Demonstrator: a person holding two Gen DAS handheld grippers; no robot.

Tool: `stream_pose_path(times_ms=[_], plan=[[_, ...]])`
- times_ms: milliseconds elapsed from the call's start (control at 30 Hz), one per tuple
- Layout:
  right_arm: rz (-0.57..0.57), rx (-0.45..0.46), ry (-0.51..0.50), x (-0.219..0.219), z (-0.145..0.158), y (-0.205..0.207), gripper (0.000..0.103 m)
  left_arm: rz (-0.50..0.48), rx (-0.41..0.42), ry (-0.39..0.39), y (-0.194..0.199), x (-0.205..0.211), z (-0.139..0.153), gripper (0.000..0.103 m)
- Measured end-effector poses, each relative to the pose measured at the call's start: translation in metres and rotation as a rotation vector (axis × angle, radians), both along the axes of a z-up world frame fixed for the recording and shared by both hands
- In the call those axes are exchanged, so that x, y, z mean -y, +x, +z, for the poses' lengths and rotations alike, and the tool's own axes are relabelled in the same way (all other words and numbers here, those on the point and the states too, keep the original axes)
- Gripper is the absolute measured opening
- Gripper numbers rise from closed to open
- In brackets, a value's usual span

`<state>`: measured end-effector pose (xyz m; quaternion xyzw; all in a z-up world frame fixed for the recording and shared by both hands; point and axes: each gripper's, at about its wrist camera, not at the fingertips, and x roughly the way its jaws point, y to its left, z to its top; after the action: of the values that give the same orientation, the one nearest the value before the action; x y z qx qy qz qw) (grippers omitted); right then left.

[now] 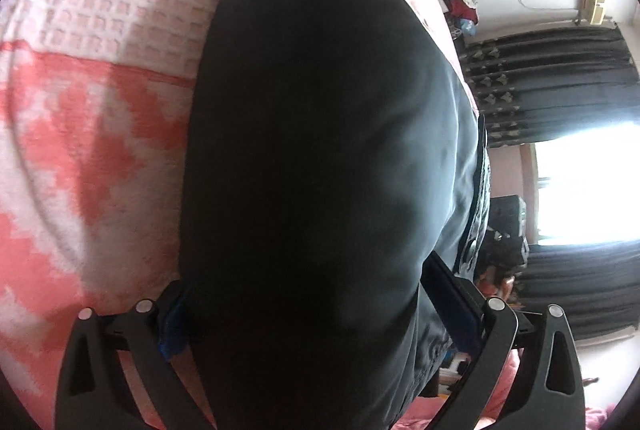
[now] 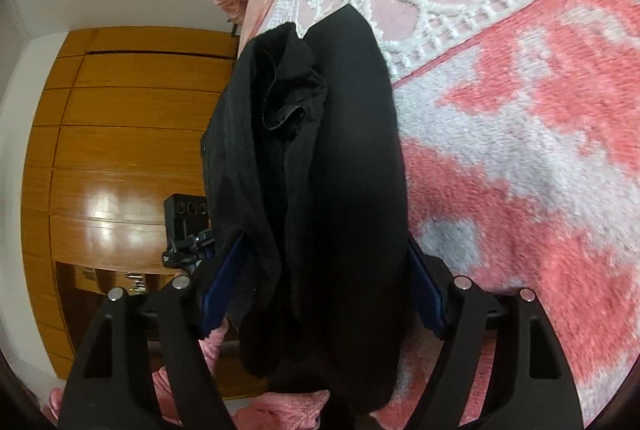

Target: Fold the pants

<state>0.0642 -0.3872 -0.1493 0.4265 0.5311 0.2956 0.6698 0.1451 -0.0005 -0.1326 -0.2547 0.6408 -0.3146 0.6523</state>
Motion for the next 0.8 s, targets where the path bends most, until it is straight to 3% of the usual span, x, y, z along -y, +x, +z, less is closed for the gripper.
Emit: stream_pose_path(times_ms=[133,233,300,400,500,800], plan=[[0.010,0.008,0.005,-0.005,-0.003,0.003,0.072,0.014,-0.010,-0.032,0.004,0.001,-0.003,0.100],[0.006,0.026,0.007,-0.005,0.001,0.000,0.058,0.047,0.000,-0.032,0.001,-0.002,0.003,0.096],[0.000,0.041,0.019,-0.003,0.004,-0.005,0.045,0.060,0.021,-0.024,-0.002,-0.003,0.010,0.081],[0.004,0.081,0.004,-0.003,0.018,-0.010,0.037,0.080,0.039,-0.036,-0.001,-0.002,0.023,0.056],[0.016,0.126,-0.026,-0.008,0.035,-0.011,0.033,0.103,0.049,-0.040,0.000,-0.002,0.032,0.044],[0.003,0.246,-0.112,0.007,0.103,0.022,0.033,0.138,0.165,-0.084,0.038,0.025,0.071,0.040]])
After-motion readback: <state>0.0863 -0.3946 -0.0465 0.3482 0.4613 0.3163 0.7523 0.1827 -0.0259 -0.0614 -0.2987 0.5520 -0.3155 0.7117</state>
